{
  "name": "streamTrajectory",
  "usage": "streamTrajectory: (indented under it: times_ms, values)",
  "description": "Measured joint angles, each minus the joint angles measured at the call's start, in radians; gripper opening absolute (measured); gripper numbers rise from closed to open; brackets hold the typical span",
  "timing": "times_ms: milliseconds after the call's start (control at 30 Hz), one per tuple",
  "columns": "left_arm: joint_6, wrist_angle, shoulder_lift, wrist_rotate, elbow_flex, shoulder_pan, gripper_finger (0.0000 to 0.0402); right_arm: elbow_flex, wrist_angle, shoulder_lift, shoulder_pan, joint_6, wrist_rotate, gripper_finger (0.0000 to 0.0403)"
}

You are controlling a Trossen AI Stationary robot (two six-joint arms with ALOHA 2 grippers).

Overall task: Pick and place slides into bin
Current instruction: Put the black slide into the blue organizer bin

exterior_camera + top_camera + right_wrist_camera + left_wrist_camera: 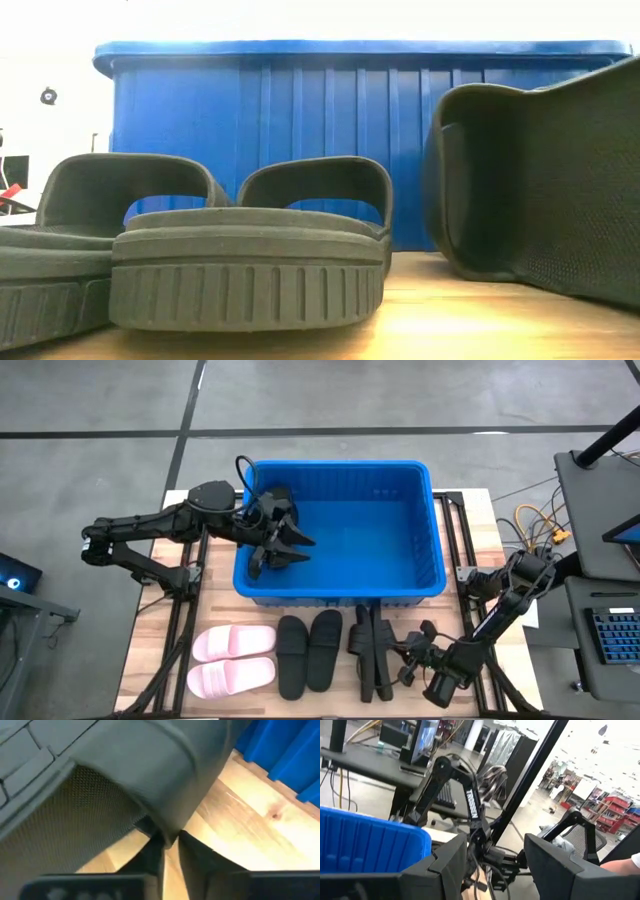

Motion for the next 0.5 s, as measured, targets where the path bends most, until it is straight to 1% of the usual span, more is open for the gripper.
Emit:
streamTrajectory:
  times_ms: [67,100,400,500]
  values:
    - [0.000,-0.004,0.000,0.000,0.000,0.000,0.0184,0.000,-0.001,0.000,0.000,-0.004,0.000,0.0021]
    - [0.000,-0.007,0.000,0.000,0.000,0.000,0.0184,0.000,-0.001,0.000,0.000,-0.005,0.000,0.0016]
    - [0.000,-0.010,0.008,0.003,0.000,-0.003,0.0184,0.014,-0.003,-0.025,0.000,-0.010,-0.005,0.0013]
    - [0.000,-0.006,0.010,0.004,0.000,-0.003,0.0184,0.038,-0.006,-0.030,0.000,-0.046,-0.002,0.0013]
